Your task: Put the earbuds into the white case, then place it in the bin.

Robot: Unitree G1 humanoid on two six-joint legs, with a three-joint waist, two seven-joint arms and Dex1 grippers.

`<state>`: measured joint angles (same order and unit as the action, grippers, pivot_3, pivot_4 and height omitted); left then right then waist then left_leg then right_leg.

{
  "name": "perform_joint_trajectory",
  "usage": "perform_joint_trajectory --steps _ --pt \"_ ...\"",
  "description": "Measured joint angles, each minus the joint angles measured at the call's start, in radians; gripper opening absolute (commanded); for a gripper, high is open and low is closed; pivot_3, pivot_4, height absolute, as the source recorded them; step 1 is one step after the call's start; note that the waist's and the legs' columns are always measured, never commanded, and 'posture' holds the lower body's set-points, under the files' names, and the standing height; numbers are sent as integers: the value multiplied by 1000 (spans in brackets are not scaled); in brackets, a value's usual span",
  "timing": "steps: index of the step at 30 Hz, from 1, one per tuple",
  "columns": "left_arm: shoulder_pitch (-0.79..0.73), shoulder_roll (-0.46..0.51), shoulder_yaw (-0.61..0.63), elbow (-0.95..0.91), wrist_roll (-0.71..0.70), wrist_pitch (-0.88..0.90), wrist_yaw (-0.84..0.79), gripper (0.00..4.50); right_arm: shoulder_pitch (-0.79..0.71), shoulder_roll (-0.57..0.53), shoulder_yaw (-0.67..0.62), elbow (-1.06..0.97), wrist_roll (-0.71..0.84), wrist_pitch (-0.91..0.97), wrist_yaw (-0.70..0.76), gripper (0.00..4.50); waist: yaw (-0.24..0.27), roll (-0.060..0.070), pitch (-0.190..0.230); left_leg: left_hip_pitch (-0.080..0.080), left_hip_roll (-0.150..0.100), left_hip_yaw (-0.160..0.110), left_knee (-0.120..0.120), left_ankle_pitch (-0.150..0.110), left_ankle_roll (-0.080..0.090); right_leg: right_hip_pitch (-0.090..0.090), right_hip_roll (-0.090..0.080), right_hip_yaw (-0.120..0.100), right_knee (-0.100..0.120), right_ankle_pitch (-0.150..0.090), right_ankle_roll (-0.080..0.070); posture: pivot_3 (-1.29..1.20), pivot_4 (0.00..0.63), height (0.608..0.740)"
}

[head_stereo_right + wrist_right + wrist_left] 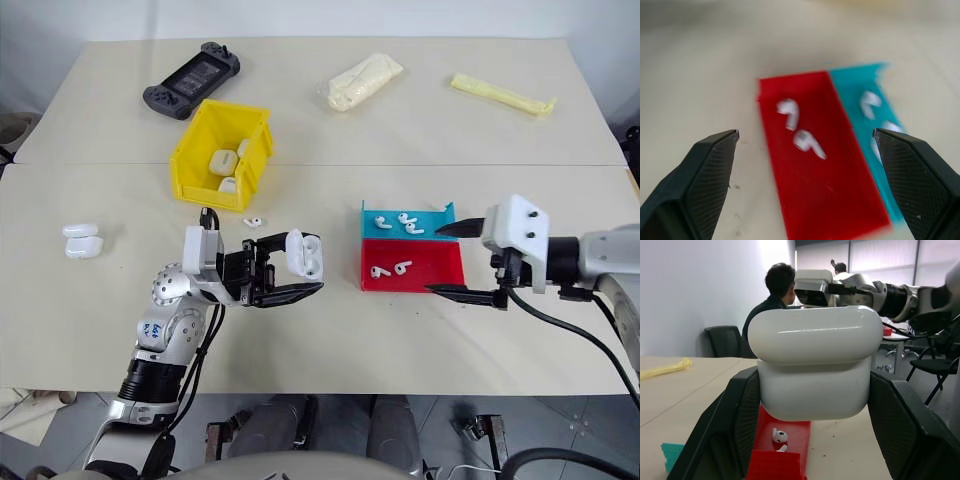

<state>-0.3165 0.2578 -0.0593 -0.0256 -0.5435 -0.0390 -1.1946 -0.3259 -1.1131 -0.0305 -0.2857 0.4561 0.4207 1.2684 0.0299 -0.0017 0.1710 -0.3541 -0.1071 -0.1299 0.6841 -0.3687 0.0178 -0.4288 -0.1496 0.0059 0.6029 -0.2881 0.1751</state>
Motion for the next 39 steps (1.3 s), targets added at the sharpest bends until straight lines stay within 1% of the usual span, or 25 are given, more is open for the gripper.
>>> perform_joint_trajectory --steps 3,5,8,12,14,16,21,26,30,39 --pt "-5 -1 -4 1 3 -6 -1 2810 -152 -7 154 10 -91 17 64 4492 -4 0 0 0 1 0 0 0 0 0 0 0 -1 0 0 0 150 740" --pt "-8 -2 -6 1 4 -8 -1 2810 -212 8 228 23 -142 8 94 4492 -4 0 0 0 1 0 -1 0 0 0 1 -1 -1 0 0 0 150 740" --pt "-10 -3 -10 2 5 -15 0 2810 -291 56 345 73 -256 -59 130 4492 -5 0 0 0 0 0 0 0 0 -1 0 0 -1 0 0 0 150 740" --pt "-10 -5 -13 2 8 -23 2 2810 -357 112 423 157 -362 -144 152 4492 -5 0 0 -1 0 0 0 0 0 -1 0 0 0 0 0 0 150 740" --pt "-8 -6 -17 0 10 -25 5 2810 -374 125 431 187 -392 -172 162 4111 -5 0 0 -1 0 0 0 0 0 -1 0 0 0 0 0 0 150 740" --pt "1 -7 -24 -9 12 -24 15 2810 -399 136 449 219 -430 -207 172 3581 -6 0 0 -1 0 0 0 0 0 -1 0 0 1 0 0 0 150 740" --pt "31 -3 -47 -97 13 8 59 2810 -426 155 465 265 -500 -288 195 1859 -6 0 0 -1 1 0 -1 0 0 -2 0 0 2 0 0 0 150 740" --pt "49 -1 -69 -171 13 63 110 2810 -451 176 484 304 -572 -376 203 1859 -6 0 0 -1 1 0 -1 0 0 -2 1 0 2 0 0 0 150 740" --pt "49 0 -76 -214 12 101 148 2810 -451 196 499 317 -592 -403 213 1859 -6 0 0 -1 0 0 -1 0 0 -1 0 0 3 0 0 0 150 740" --pt "28 -2 -76 -219 12 133 191 2810 -469 236 499 352 -639 -442 220 1859 -7 0 0 -1 0 0 0 0 0 -1 1 0 3 0 0 0 150 740"
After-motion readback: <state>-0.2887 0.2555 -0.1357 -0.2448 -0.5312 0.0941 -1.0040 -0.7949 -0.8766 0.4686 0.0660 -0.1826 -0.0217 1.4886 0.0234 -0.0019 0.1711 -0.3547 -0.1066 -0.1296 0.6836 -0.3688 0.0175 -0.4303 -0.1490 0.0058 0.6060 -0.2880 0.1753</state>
